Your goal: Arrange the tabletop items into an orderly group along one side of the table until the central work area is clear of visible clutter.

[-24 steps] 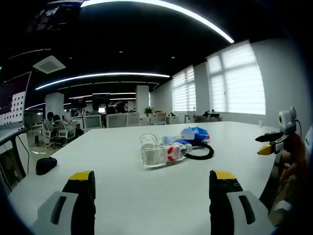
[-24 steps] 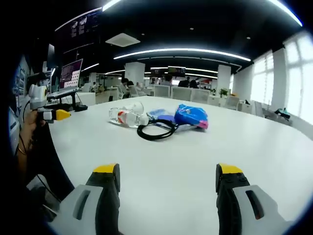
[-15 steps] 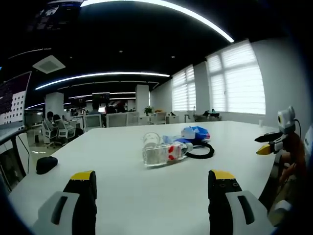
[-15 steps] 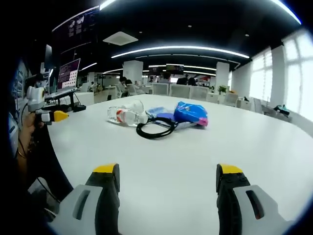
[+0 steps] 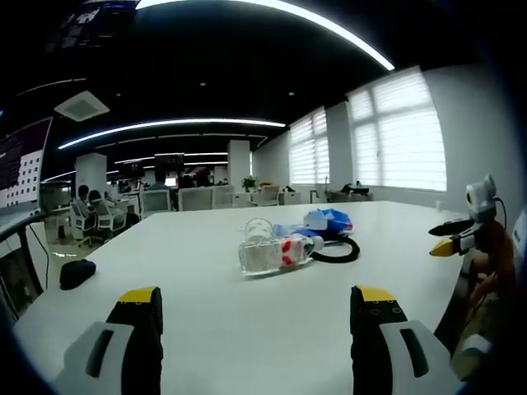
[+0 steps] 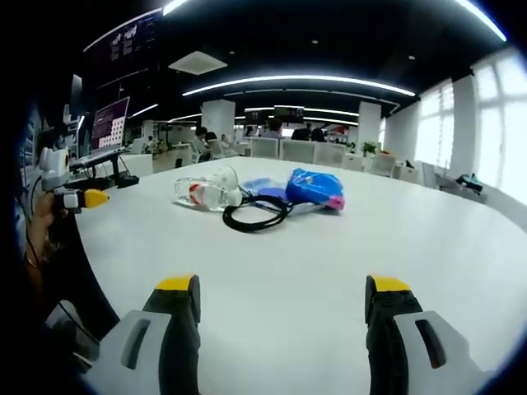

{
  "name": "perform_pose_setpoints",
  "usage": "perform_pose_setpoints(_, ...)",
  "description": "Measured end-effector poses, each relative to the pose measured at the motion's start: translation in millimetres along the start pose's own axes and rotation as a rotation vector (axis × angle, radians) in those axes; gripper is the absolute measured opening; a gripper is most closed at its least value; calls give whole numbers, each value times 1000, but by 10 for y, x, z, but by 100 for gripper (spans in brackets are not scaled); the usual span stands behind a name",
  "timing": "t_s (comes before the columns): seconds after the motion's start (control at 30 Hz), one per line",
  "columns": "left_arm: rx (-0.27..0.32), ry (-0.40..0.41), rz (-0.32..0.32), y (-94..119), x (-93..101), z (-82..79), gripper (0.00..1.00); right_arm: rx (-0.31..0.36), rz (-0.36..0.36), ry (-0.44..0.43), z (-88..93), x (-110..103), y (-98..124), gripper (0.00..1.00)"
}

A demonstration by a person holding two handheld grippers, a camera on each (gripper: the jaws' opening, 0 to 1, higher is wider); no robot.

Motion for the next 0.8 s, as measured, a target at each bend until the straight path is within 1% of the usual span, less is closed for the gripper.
perform_pose_setpoints(0.1, 2, -3, -5, 4, -3, -2, 94, -8, 1, 2, -2, -2, 8, 79)
perform_pose_setpoints(0.2, 0, -8, -11, 2, -12, -7, 94, 0, 13, 19, -33, 2, 34, 78)
perform_pose_setpoints(0.37, 6, -16, -9, 13, -4, -24, 94, -1, 23, 13, -31, 26, 55, 78)
perform_pose_setpoints(0.43, 6, -19, -9, 15, -7, -26, 94, 1, 27, 17, -33, 25, 56, 80)
perform_pose_setpoints(0.47, 5, -20, -9, 16, -7, -25, 94, -1, 25, 2, -39, 20, 58, 81)
perform_pose_setpoints(0.57, 5, -25, -13, 17, -11, -28, 94, 11, 16, 0, -65, 11, 65, 79)
perform_pose_setpoints(0.63, 8, -21, -8, 18, -7, -35, 94, 10, 16, 4, -77, 12, 70, 78)
perform_pose_setpoints(0.73, 9, -25, -9, 20, -10, -45, 94, -2, 23, 16, -79, 23, 78, 73)
perform_pose_setpoints(0.8, 7, -29, -13, 23, -15, -50, 94, -1, 25, 12, -87, 29, 87, 74)
Point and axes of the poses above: the point that each gripper's makers call its tool centre point, and the gripper's own axes: y roughly backward along the fingers, x roughly to its right, z roughly out of its underside, the point moved 9 cm from there along y, roughly backward along the fingers, and after that the axes turned 8 degrees about y, right-handed, at the moved point
